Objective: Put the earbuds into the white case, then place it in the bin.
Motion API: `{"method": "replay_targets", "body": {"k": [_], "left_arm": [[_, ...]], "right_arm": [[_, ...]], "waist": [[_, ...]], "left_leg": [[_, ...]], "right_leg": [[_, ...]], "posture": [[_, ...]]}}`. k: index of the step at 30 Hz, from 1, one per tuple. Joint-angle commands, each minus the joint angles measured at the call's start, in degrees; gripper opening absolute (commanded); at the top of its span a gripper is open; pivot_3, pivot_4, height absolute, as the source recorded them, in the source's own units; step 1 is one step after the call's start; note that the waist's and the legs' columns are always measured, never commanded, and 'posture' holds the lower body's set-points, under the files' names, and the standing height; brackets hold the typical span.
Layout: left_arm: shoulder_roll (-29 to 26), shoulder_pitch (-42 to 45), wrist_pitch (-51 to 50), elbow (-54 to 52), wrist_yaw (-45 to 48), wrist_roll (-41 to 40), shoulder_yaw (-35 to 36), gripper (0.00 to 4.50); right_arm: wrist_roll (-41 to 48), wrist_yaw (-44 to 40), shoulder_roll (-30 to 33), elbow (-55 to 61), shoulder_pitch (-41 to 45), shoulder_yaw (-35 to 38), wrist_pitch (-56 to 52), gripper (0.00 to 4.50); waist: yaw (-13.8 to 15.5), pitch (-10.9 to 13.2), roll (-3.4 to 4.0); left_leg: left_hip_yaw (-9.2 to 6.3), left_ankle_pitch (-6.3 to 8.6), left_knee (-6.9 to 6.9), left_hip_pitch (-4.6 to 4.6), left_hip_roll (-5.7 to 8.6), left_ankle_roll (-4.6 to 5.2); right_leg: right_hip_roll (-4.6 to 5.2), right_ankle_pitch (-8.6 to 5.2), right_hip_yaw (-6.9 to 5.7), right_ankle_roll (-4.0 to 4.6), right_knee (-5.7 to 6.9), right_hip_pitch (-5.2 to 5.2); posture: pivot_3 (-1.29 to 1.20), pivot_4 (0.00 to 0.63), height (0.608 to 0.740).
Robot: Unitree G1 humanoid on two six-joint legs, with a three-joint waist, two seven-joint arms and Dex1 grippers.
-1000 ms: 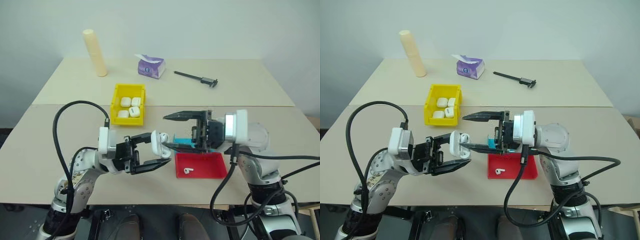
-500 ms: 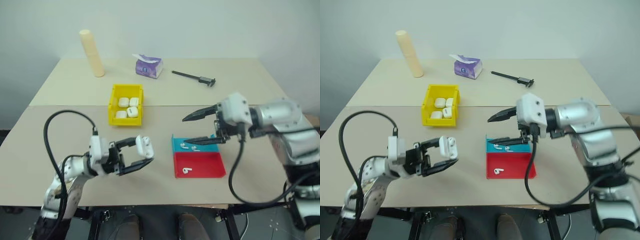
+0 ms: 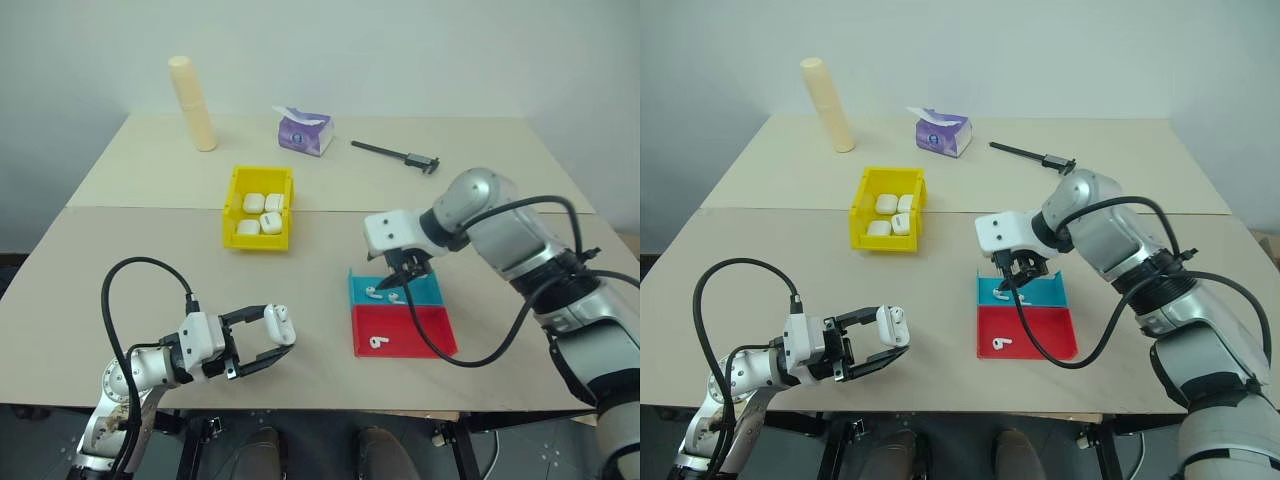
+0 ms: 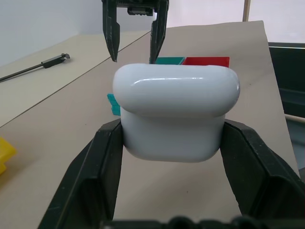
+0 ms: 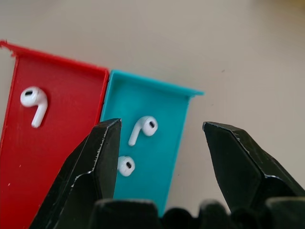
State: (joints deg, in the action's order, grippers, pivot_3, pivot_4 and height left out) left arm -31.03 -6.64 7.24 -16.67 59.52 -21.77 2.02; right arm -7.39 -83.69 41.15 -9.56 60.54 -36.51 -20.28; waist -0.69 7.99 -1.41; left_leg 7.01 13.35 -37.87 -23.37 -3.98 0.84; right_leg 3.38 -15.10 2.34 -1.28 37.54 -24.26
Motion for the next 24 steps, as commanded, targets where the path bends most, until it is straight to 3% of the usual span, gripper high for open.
{"method": "replay_targets", "body": {"k": [1, 9, 20, 21, 24], "left_arm": [[0.02, -0.56, 0.51, -3.15, -1.63, 0.25, -0.43, 2.77], [0.33, -0.8, 0.96, -3.42, -4.59, 2.05, -1.34, 2.77], [-0.35, -0.94, 0.57, -4.07, -5.75, 2.11, -1.81, 2.77], [-0.44, -0.99, 0.45, -4.21, -5.77, 2.04, -1.8, 2.77], [-0.65, -1.02, 0.25, -4.36, -5.83, 1.88, -1.75, 2.77]], "right_arm": [[-3.49, -0.4, -1.84, -0.62, 1.91, -0.94, -1.84, 3.24], [-8.33, 1.32, -7.0, -4.71, 1.6, -1.97, -4.06, 3.24], [-12.38, 2.52, -9.18, -9.08, 0.01, -2.51, -0.86, 3.24], [-12.31, 2.39, -9.32, -9.12, -0.1, -2.35, -0.94, 2.86], [-12.6, 2.33, -9.55, -9.1, -0.25, -2.2, -1.02, 2.86]], "waist": [[-0.11, 0.0, 0.0], [-0.15, 0.0, 0.01], [-0.21, 0.0, 0.01], [-0.21, 0.0, 0.01], [-0.2, 0.0, 0.01]], "left_leg": [[0.0, 0.0, 0.0, 0.01, 0.0, 0.0], [0.04, 0.0, 0.0, 0.03, -0.01, -0.01], [0.07, 0.0, 0.0, 0.03, -0.01, -0.01], [0.07, 0.0, 0.0, 0.03, -0.01, -0.01], [0.08, 0.0, 0.0, 0.04, -0.01, -0.01]], "right_leg": [[0.0, 0.0, 0.0, 0.0, 0.02, -0.01], [-0.01, 0.0, 0.0, 0.01, 0.04, -0.01], [-0.02, 0.0, 0.0, 0.01, 0.04, -0.01], [-0.02, 0.0, 0.0, 0.01, 0.05, -0.01], [-0.02, 0.0, 0.0, 0.01, 0.06, -0.01]], "posture": [[0.0, 0.15, 0.74], [0.0, 0.15, 0.74], [0.0, 0.15, 0.74], [0.0, 0.15, 0.74], [0.0, 0.15, 0.74]]}}
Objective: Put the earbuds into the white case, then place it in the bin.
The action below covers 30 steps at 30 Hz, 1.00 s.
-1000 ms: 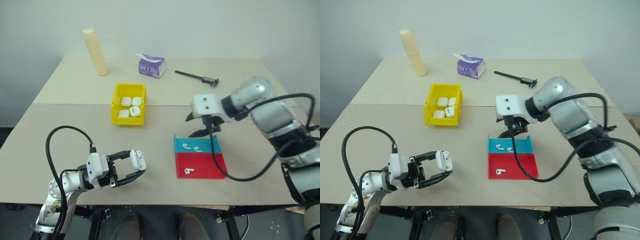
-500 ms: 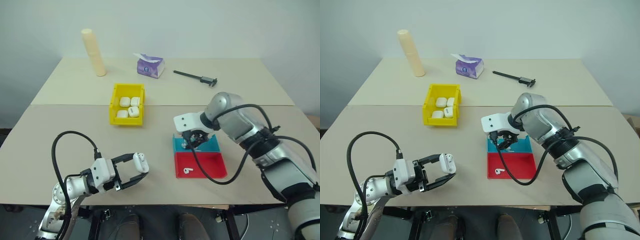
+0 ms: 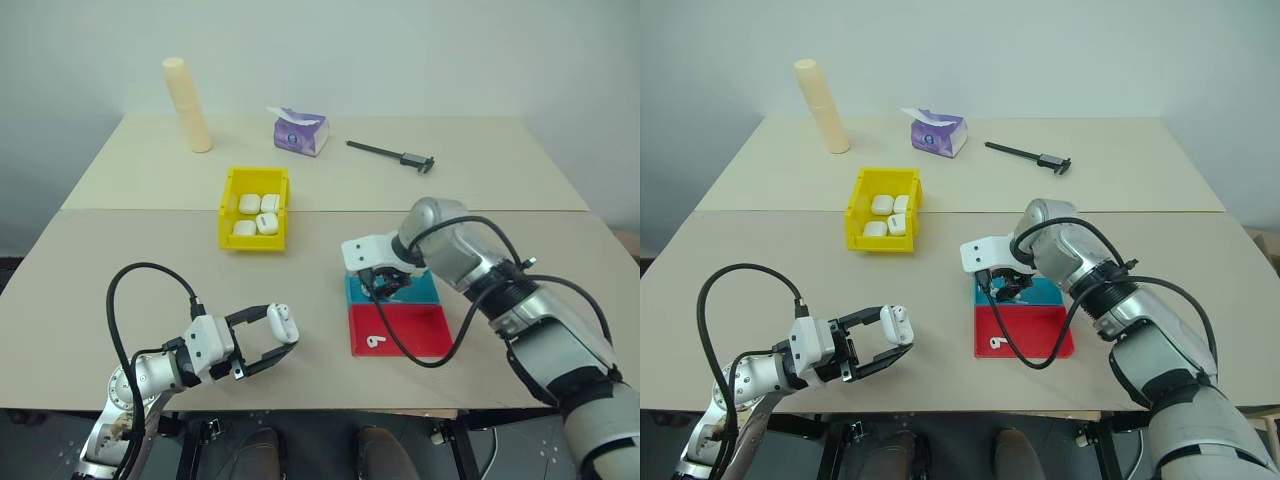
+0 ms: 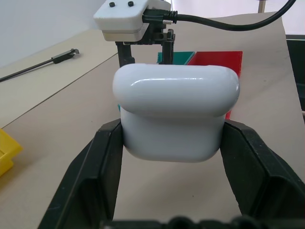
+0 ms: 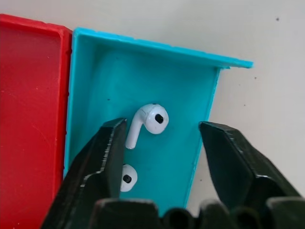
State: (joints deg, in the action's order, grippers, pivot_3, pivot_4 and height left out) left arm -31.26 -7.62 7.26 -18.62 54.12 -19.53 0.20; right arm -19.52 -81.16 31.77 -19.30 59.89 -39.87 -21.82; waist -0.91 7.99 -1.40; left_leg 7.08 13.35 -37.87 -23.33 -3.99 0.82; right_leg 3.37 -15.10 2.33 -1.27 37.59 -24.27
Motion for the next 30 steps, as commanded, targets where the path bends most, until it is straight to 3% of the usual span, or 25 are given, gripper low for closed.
{"method": "replay_targets", "body": {"k": [1, 5, 9, 24, 26, 30], "left_arm": [[-0.47, -0.02, 0.19, -2.4, -0.46, -0.39, 0.08, 2.77], [-0.66, 0.35, 0.28, -1.95, -0.4, -0.23, -0.03, 2.77], [-0.74, 0.65, 0.19, -1.83, -0.56, -0.02, -0.19, 2.77], [-1.06, 0.75, 0.21, -1.84, -0.79, 0.17, -0.49, 2.77], [-1.11, 0.78, 0.19, -1.83, -0.78, 0.21, -0.54, 2.77], [-1.18, 0.78, 0.12, -1.9, -0.73, 0.22, -0.6, 2.77]], "right_arm": [[-0.55, -0.15, -0.26, 0.62, 0.37, 1.2, 0.49, 2.86], [-1.16, -0.16, -0.14, 1.03, -0.35, 0.84, 1.03, 2.86], [-1.55, 0.27, -0.19, 0.73, -0.81, 1.01, 1.57, 1.98], [-2.21, -0.17, 0.16, 1.45, -2.03, 1.15, 2.24, 1.98], [-2.14, -0.3, 0.26, 1.74, -2.26, 1.25, 2.45, 1.41], [-2.32, -0.26, 0.28, 2.16, -2.58, 1.39, 2.54, 1.41]], "waist": [[0.04, 0.0, 0.0], [0.06, 0.0, 0.0], [0.04, 0.0, 0.0], [0.05, -0.01, 0.0], [0.03, -0.01, 0.0], [0.04, -0.01, 0.01]], "left_leg": [[0.0, 0.0, 0.0, 0.0, 0.0, 0.0], [0.0, 0.0, 0.0, 0.0, 0.0, 0.0], [0.0, 0.0, 0.0, 0.01, 0.0, 0.0], [0.0, 0.0, 0.0, 0.05, 0.0, 0.0], [0.0, 0.0, 0.0, 0.06, 0.0, 0.0], [0.0, 0.0, 0.0, 0.1, 0.0, 0.0]], "right_leg": [[0.0, 0.0, 0.0, 0.0, 0.0, 0.0], [0.0, 0.0, 0.0, 0.0, -0.01, 0.01], [0.0, 0.0, 0.0, 0.0, 0.0, 0.01], [0.0, 0.0, -0.01, 0.0, 0.0, 0.05], [0.0, 0.0, -0.01, 0.0, -0.01, 0.06], [0.0, 0.0, -0.01, 0.0, 0.01, 0.09]], "posture": [[0.0, 0.15, 0.74], [0.0, 0.15, 0.74], [0.0, 0.15, 0.74], [0.0, 0.15, 0.74], [0.0, 0.15, 0.74], [0.0, 0.15, 0.74]]}}
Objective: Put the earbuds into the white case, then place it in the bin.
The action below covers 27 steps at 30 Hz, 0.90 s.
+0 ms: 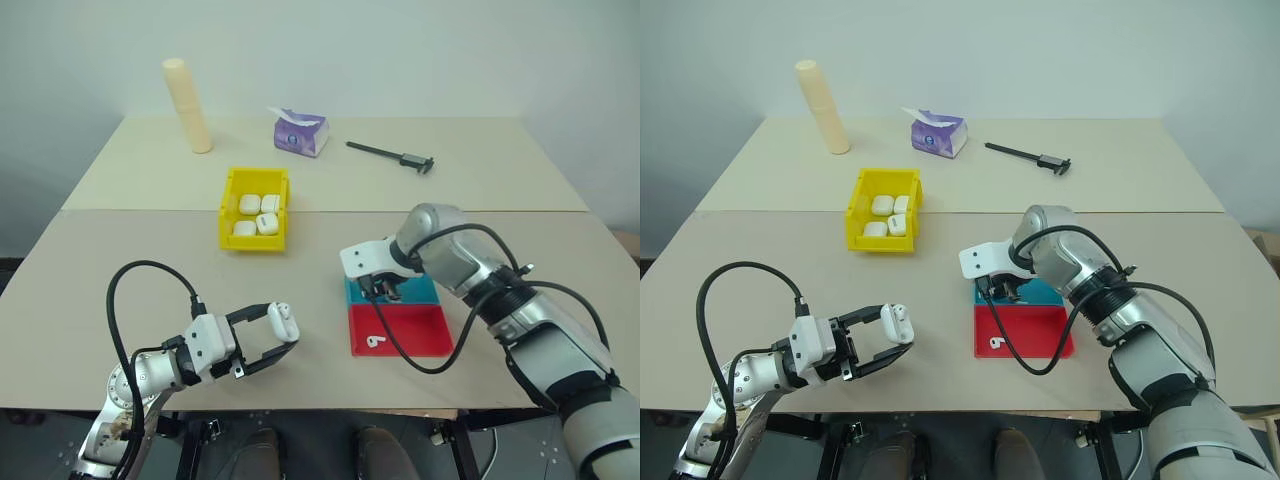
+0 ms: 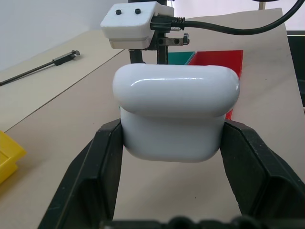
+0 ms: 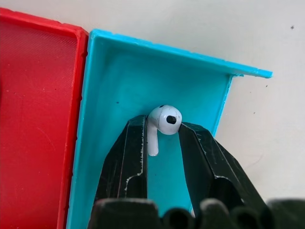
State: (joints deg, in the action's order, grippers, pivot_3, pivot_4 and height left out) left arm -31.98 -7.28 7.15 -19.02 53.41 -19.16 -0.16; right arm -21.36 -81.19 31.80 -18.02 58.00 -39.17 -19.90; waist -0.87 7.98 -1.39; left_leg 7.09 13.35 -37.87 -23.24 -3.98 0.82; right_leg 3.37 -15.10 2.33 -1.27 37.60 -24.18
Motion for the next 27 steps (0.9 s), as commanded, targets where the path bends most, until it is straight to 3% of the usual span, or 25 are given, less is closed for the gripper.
{"method": "replay_targets", "body": {"k": [1, 11, 15, 23, 27], "left_arm": [[-0.49, 0.43, 0.19, -1.52, -0.01, -0.14, -0.26, 2.77], [-0.38, 0.31, 0.62, -1.16, -0.11, 0.31, -0.38, 2.77], [-0.32, 0.32, 0.77, -1.05, -0.07, 0.46, -0.58, 2.77], [0.0, 0.46, 0.88, -0.82, -0.34, 0.68, -0.77, 2.77], [0.42, 1.28, 0.25, -1.26, -0.56, -0.33, -0.58, 2.77]], "right_arm": [[-0.54, -0.2, 0.24, 0.93, -0.78, 0.69, 0.7, 1.41], [-1.39, 0.63, -0.06, 0.56, -0.93, 0.63, 1.39, 1.41], [-1.67, 0.93, -0.1, 0.37, -1.18, 0.65, 1.27, 0.69], [-1.29, 1.28, 0.0, 0.99, -1.62, 1.81, 0.55, 0.69], [1.7, 0.96, 0.83, 4.27, -1.42, 6.22, -3.03, 0.69]], "waist": [[-0.02, 0.0, 0.0], [-0.02, 0.0, 0.0], [0.01, 0.0, 0.0], [0.0, 0.0, 0.0], [0.04, 0.0, 0.0]], "left_leg": [[0.0, 0.0, 0.0, 0.0, 0.0, 0.0], [0.0, 0.0, 0.0, 0.0, 0.0, 0.0], [0.0, 0.0, 0.0, 0.01, 0.0, 0.0], [0.0, 0.0, 0.0, 0.01, 0.0, 0.0], [0.0, 0.0, 0.0, -0.01, 0.0, 0.0]], "right_leg": [[0.0, 0.0, 0.0, 0.0, 0.0, 0.0], [0.0, 0.0, 0.0, 0.0, 0.0, 0.0], [0.0, 0.0, 0.0, 0.0, -0.01, 0.01], [0.0, 0.0, 0.0, 0.0, -0.01, 0.02], [0.0, 0.0, 0.0, 0.0, 0.0, 0.0]], "posture": [[0.0, 0.15, 0.74], [0.0, 0.15, 0.74], [0.0, 0.15, 0.74], [0.0, 0.15, 0.74], [0.0, 0.15, 0.74]]}}
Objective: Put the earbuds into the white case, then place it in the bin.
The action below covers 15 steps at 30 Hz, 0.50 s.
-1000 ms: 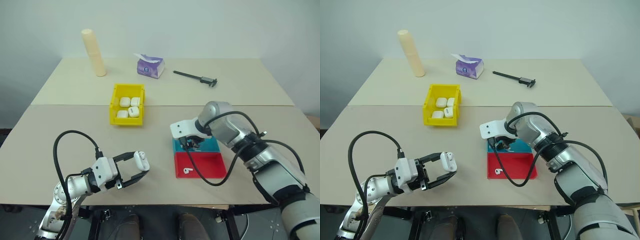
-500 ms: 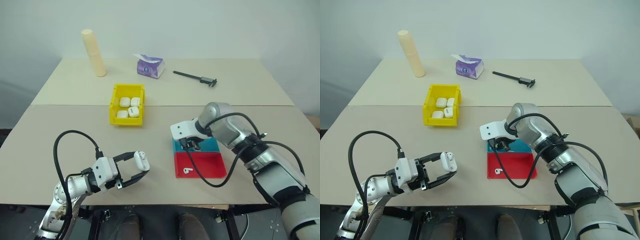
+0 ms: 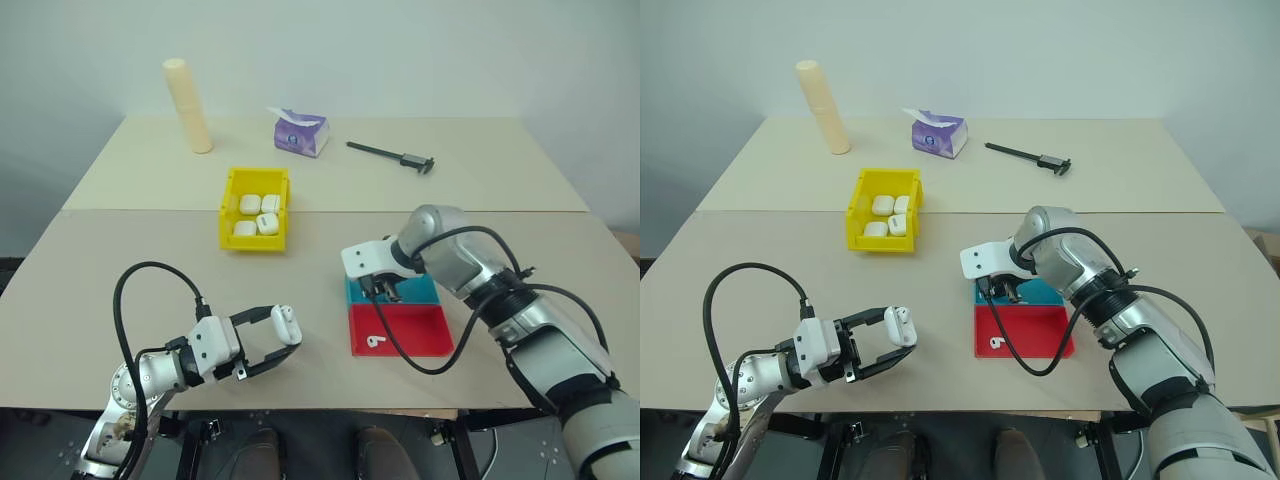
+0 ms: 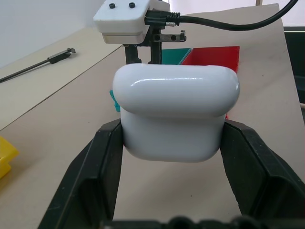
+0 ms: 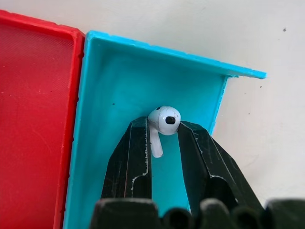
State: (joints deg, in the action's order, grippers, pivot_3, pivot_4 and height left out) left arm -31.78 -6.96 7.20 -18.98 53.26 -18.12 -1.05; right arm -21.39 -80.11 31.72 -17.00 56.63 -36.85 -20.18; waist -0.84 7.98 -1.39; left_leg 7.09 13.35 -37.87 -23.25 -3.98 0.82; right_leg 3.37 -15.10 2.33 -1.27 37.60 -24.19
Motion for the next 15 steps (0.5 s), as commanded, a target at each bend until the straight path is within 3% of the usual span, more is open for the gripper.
{"method": "replay_targets", "body": {"k": [1, 6, 10, 15], "left_arm": [[0.2, 1.22, -0.09, -1.49, -0.4, -1.65, 0.36, 2.77], [0.4, 3.0, -0.99, -2.22, 0.2, -3.88, 0.11, 2.77], [1.55, 6.26, -2.5, -2.44, 0.5, -6.48, -0.53, 2.77], [2.98, 11.73, -7.56, -4.04, 0.25, -10.76, -1.8, 2.77]], "right_arm": [[2.68, -0.19, 1.42, 4.68, 0.03, 5.42, -4.14, 0.69], [8.78, 0.16, 4.64, 13.94, -0.42, 14.63, -13.16, 0.69], [17.9, 2.09, 6.72, 24.97, -2.93, 27.11, -22.88, 0.69], [31.56, 8.23, 3.01, 39.04, -8.69, 43.26, -32.57, 0.69]], "waist": [[0.03, 0.0, 0.0], [0.12, 0.02, 0.02], [0.25, 0.02, 0.01], [0.21, 0.02, 0.0]], "left_leg": [[0.0, 0.0, 0.0, -0.03, 0.0, 0.0], [-0.03, 0.0, 0.0, -0.13, 0.0, 0.0], [-0.11, 0.0, 0.0, -0.12, 0.01, 0.0], [-0.38, 0.01, 0.0, -0.12, 0.01, 0.0]], "right_leg": [[0.0, 0.0, 0.0, 0.0, 0.0, -0.02], [0.01, 0.0, -0.01, 0.0, -0.03, -0.08], [0.01, 0.0, -0.03, 0.0, -0.03, -0.06], [0.01, 0.0, -0.03, -0.01, -0.06, 0.01]], "posture": [[0.0, 0.15, 0.74], [0.0, 0.15, 0.74], [0.0, 0.15, 0.74], [0.0, 0.15, 0.74]]}}
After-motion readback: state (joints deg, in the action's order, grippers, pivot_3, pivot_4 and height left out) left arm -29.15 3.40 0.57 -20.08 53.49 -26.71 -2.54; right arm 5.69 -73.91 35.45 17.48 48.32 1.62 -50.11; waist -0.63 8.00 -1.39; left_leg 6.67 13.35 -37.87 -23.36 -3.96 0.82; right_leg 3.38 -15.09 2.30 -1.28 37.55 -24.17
